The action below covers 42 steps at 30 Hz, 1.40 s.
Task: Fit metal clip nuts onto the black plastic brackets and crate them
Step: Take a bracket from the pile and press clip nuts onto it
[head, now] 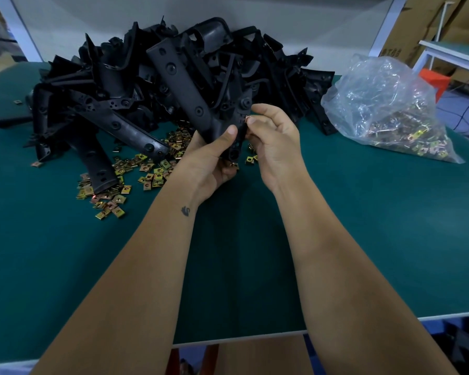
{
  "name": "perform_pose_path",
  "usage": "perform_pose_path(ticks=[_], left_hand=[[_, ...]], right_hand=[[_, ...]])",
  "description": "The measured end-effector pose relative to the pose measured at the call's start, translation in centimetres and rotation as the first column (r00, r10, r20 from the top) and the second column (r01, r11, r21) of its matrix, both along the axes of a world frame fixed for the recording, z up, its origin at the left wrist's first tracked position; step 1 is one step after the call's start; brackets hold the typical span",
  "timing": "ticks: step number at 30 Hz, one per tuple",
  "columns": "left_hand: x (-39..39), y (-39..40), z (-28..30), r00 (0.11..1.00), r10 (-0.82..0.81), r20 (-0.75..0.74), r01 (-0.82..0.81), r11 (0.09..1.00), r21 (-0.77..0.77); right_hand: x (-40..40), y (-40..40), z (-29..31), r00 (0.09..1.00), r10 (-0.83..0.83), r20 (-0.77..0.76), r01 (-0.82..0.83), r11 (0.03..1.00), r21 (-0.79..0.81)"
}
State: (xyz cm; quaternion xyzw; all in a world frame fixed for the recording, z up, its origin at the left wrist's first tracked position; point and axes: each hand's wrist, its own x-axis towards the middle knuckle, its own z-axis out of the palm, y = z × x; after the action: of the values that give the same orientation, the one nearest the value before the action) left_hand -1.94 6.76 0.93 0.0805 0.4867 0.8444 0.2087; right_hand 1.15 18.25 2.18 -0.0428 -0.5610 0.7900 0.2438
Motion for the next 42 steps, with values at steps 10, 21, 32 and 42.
perform_pose_path(ticks=[10, 21, 32, 42], left_hand=[[-0.1, 0.2, -0.1, 0.999, 0.028, -0.028, -0.029, 0.998, -0.059], [-0.9, -0.5, -0.3, 0.99, 0.09, 0.105, -0.101, 0.989, 0.105], [-1.8, -1.6, -0.1, 0.956, 0.13, 0.263, -0.193, 0.954, 0.23], [-1.5, -1.2, 0.2, 0.949, 0.114, 0.296, -0.179, 0.963, 0.203]], right_hand=[[-0.1, -0.4, 0.0, 1.0, -0.008, 0.008, 0.008, 1.0, -0.006], [-0.1, 0.0, -0.8, 0.97, -0.211, 0.119, 0.11, 0.823, 0.557], [-0.3, 0.7, -2.2, 0.903, -0.367, 0.222, -0.175, 0.158, 0.972], [-0.2, -0.1, -1.9, 0.947, -0.297, 0.118, 0.042, 0.481, 0.876]])
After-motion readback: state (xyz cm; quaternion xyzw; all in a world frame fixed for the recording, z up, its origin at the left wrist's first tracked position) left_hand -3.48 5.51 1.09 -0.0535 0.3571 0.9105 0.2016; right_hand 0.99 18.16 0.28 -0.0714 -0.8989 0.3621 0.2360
